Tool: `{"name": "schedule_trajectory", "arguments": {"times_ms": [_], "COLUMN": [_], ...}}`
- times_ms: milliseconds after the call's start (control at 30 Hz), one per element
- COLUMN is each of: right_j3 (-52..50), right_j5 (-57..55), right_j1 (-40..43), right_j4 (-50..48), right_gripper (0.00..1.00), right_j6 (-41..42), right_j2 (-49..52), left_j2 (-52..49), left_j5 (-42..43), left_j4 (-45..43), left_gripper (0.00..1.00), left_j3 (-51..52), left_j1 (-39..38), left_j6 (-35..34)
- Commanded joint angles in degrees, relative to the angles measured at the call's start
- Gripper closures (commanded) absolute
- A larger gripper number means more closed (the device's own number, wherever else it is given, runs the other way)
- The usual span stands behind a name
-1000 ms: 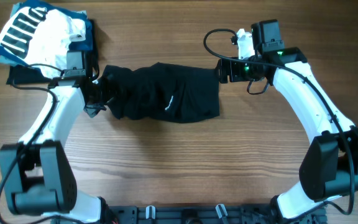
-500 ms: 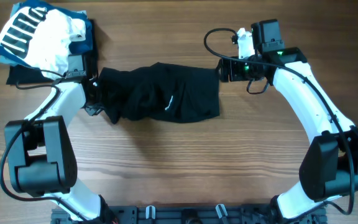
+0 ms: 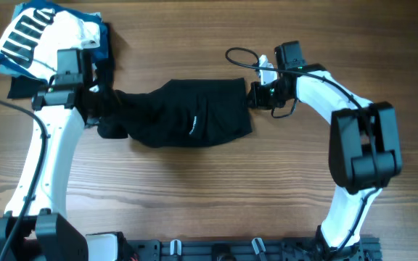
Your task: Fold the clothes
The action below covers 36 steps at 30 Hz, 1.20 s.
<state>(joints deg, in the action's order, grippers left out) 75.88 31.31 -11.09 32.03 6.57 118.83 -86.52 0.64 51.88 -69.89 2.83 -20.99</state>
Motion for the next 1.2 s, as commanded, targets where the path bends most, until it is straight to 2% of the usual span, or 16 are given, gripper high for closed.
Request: {"name": "schedule_trajectory", "arguments": {"times_ms": [0, 167, 333, 467, 533, 667, 700, 733, 767, 800, 833, 967, 1067, 1133, 1167], "right_j3": [-0.6, -0.6, -0.5, 4.7, 6.5, 6.5, 6.5, 6.5, 6.5, 6.5, 6.5, 6.5, 6.5, 6.5, 6.5], "right_j5": [2.2, 2.2, 2.3, 14.5, 15.5, 14.8, 14.8, 14.8, 14.8, 14.8, 14.8, 14.9, 14.9, 14.8, 13.9], "right_j1": [-0.3, -0.3, 0.1, 10.0, 15.5, 19.3, 19.5, 19.5, 19.6, 19.7, 20.0, 20.9, 20.0, 17.4, 14.9], "right_j4": [-0.3, -0.3, -0.4, -0.5, 0.7, 3.1, 2.5, 1.9, 1.4, 1.2, 1.1, 1.7, 4.1, 5.9, 6.8], "right_gripper": [0.96, 0.96, 0.96, 0.96, 0.96, 0.95, 0.96, 0.96, 0.96, 0.96, 0.96, 0.96, 0.93, 0.83, 0.71], "right_j6": [-0.6, -0.5, -0.3, 1.2, 1.5, 0.9, 1.1, 1.4, 1.6, 1.8, 2.1, 1.2, -1.6, -3.5, -3.5], "right_j2": [3.3, 3.6, 3.5, -2.4, -6.8, -8.0, -8.0, -8.0, -8.0, -8.0, -8.0, -8.0, -8.0, -8.0, -8.0], "left_j2": [1.7, -1.7, -14.4, -17.7, -17.7, -17.7, -17.7, -17.7, -17.7, -17.8, -17.8, -17.2, -11.2, -6.6, -4.6], "left_j5": [-1.6, -1.3, 7.1, 7.0, 7.1, 9.6, 9.6, 9.6, 9.6, 9.6, 9.6, 5.6, 2.3, 2.3, 2.3], "left_j4": [-0.2, -6.0, -18.1, -22.7, -23.4, -25.6, -25.7, -25.8, -26.4, -27.1, -27.5, -26.6, -17.7, -12.3, -9.3], "left_gripper": [0.96, 0.96, 0.96, 0.96, 0.96, 0.96, 0.93, 0.83, 0.62, 0.24, 0.0, 0.0, 0.0, 0.0, 0.0], "left_j3": [-7.6, -8.0, -8.0, -8.0, -8.9, -10.4, -10.3, -10.3, -10.3, -10.3, -10.3, -10.4, -12.6, -12.9, -12.9], "left_j1": [-6.7, -17.0, -28.3, -36.3, -37.6, -39.1, -39.8, -40.7, -41.7, -42.9, -43.5, -42.9, -36.4, -29.9, -25.5], "left_j6": [4.1, 3.9, 2.5, 1.0, 0.5, -0.8, -1.8, -2.3, -2.2, -2.2, -2.2, -2.1, -1.8, -2.4, -3.9]}}
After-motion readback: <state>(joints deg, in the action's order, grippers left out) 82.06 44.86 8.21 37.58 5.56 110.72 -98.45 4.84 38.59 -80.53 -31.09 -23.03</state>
